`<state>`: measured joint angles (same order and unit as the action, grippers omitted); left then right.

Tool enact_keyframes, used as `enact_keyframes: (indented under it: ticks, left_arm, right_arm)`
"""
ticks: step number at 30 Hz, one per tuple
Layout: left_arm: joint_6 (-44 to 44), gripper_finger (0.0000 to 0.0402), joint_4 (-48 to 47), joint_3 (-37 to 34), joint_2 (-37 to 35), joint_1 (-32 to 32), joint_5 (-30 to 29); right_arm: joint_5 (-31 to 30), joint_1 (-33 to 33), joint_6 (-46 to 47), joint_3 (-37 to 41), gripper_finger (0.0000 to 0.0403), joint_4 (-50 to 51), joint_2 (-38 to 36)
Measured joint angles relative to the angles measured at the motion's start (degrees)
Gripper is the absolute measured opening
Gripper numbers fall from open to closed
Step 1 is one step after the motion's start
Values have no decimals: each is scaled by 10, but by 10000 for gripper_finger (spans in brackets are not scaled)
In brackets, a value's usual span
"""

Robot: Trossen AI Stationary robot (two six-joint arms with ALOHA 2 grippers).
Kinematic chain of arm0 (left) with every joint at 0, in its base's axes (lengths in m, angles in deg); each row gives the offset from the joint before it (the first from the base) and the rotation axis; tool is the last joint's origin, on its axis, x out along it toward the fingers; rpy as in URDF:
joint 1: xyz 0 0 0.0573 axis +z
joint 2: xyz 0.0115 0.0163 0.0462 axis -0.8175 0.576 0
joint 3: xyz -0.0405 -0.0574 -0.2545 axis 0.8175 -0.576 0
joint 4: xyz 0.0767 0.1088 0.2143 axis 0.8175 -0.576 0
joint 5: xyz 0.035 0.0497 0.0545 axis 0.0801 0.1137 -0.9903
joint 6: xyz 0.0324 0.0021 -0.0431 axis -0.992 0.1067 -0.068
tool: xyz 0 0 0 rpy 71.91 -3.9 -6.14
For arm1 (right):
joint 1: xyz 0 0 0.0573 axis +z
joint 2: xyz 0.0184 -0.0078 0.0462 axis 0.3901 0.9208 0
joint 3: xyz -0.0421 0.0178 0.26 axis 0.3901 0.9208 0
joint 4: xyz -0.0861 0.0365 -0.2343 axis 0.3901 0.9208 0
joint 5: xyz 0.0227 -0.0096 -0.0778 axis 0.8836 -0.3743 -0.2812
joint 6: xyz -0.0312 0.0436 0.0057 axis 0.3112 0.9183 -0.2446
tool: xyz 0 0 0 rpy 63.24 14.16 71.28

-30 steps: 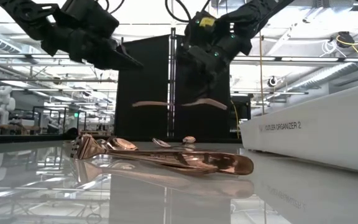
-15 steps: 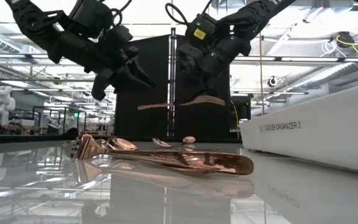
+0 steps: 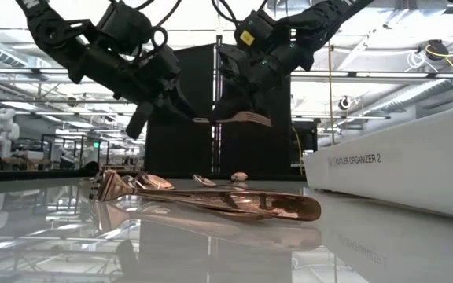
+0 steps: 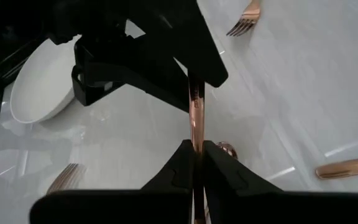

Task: Sort silverware
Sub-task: Put the middle brown in the white silverware organizer

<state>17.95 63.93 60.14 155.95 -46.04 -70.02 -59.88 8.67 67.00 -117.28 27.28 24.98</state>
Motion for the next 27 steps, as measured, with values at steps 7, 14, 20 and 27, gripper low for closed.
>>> enact_keyframes:
  ticks: [7,14,20,27]
  left_arm:
    - [0,130,3,0,0,0,-2]
    - [1,115,-1,0,0,0,-2]
    - [1,54,-9,0,0,0,-2]
    - [0,9,-16,-1,0,-5,0]
  right_arm:
    - [0,0,10,0,9,0,0]
    - [0,0,10,0,9,0,0]
    - [0,0,8,0,9,0,0]
    - [1,0,-18,0,9,-1,0]
